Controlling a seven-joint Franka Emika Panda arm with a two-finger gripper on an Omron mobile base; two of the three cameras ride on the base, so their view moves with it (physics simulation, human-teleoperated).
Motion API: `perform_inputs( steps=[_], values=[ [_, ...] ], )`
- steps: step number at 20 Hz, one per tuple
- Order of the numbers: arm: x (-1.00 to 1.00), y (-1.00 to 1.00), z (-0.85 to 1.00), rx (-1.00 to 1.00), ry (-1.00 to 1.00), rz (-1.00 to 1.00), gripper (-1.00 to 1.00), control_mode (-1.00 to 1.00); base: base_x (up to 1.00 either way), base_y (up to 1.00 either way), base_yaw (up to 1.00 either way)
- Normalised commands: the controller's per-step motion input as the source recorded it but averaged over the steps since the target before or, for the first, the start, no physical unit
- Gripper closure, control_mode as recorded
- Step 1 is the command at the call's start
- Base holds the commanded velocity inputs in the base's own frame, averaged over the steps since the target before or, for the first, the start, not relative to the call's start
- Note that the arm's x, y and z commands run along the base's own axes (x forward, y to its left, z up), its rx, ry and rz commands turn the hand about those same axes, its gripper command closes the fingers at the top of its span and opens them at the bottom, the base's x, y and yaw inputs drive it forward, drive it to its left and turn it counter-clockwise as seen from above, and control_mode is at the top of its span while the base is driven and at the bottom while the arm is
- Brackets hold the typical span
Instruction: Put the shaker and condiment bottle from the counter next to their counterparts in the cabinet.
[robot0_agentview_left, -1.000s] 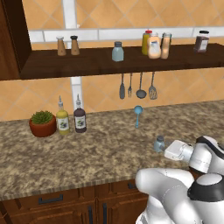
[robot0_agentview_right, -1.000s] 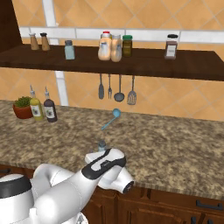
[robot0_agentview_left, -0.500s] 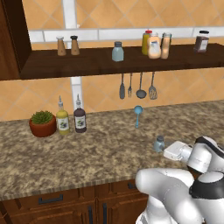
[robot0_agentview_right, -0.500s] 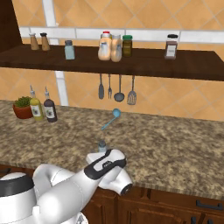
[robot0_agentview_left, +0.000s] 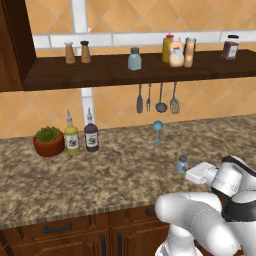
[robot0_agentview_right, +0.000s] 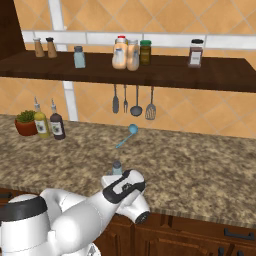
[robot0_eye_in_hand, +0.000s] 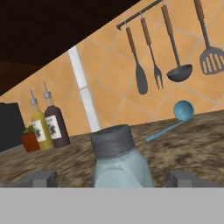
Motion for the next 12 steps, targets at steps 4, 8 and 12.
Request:
perform_inputs(
  steps=[4,8,12],
  values=[
    [0.19,0.04,-0.16,-0.05,0.00,-0.06,-1.00,-1.00,0.00,0.00,0.00],
    [0.22,0.11,-0.16,-0.06,0.00,-0.06,-1.00,-1.00,0.00,0.00,0.00],
    [0.20,0.09,-0.14,-0.05,0.00,-0.05,-1.00,-1.00,0.00,0.00,0.00]
  ],
)
